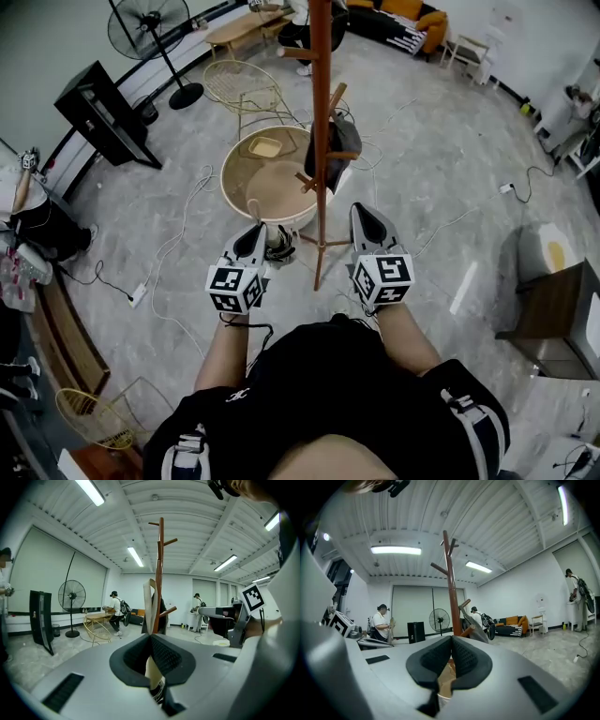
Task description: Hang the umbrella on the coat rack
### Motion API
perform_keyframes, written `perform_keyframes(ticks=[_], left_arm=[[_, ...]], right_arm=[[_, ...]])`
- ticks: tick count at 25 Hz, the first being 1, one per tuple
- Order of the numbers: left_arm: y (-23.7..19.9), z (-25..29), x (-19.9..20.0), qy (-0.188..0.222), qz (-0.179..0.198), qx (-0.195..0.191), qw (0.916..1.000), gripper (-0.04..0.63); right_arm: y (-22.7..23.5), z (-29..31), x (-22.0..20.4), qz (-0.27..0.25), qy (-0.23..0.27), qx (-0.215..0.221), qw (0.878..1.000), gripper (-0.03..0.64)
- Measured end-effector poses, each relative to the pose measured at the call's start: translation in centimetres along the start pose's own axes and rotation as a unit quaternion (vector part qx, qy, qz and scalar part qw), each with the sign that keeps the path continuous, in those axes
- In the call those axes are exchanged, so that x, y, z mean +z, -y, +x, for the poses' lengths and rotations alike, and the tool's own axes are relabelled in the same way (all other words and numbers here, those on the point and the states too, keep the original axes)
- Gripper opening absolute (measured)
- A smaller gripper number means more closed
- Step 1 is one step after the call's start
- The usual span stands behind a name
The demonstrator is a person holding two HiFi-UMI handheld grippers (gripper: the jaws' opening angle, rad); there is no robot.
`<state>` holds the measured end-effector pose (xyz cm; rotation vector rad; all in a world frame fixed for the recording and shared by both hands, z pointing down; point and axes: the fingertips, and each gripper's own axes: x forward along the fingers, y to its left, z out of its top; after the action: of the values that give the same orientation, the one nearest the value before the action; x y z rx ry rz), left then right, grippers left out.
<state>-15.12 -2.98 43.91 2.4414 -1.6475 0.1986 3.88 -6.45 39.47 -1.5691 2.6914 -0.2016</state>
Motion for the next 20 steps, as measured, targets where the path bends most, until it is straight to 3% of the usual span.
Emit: perform_keyframes(ticks=[5, 9, 14, 20], left_arm=[[-0.1, 4.8, 0.2, -0.016, 0.022, 0.013, 0.9995, 0.015], [-0.1, 7.1, 0.0, -0.029, 0.017, 0.024, 0.9992, 0.015], [0.7, 9.2, -1.4, -0.052, 0.012, -0.018, 0.9984, 0.015], [0.0, 11.1, -3.8, -0.086, -0.023, -0.067, 0.9937, 0.015]], right_arm=[[5.2, 4.5, -0.4, 0.005, -0.015, 0.017, 1.0, 0.017], [8.4, 6.8, -0.4, 0.001, -0.026, 0.034, 0.999, 0.017], [9.9, 9.3, -0.8, 0.001, -0.035, 0.04, 0.999, 0.017], [9.8, 10.5, -2.3, 0.001, -0.049, 0.035, 0.998, 0.017]])
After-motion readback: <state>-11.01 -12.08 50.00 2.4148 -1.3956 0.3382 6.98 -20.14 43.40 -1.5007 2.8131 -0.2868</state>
